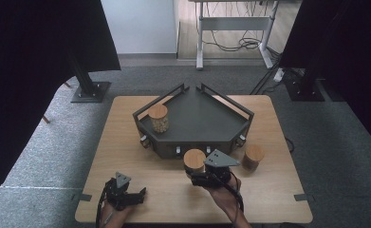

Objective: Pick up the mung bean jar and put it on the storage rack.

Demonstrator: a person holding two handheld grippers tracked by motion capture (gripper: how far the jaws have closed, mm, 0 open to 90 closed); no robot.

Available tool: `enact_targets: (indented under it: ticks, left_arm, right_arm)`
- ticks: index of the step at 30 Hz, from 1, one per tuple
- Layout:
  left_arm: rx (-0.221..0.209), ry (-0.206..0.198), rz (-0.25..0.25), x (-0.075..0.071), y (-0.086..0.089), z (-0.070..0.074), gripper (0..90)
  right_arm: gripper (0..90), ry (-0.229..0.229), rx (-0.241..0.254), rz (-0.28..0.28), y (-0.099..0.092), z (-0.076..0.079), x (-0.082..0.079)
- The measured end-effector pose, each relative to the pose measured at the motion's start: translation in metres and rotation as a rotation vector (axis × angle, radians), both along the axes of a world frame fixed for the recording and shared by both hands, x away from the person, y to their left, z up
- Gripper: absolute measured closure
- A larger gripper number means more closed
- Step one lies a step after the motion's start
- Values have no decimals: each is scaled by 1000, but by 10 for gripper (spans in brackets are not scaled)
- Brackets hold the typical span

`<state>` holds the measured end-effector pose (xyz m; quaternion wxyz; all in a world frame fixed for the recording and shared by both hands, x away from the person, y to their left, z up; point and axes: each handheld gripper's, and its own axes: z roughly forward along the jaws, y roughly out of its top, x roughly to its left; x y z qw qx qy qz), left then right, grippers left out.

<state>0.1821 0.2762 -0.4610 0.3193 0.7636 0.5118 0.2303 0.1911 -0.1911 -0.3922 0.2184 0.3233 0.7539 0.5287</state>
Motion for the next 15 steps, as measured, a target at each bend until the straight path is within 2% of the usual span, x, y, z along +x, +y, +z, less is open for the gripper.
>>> enact_targets:
  ticks: [15]
  left_arm:
    - [1,0,0,0,0,0,0]
  right_arm:
    - [236,-23,4,-3,1,19,15]
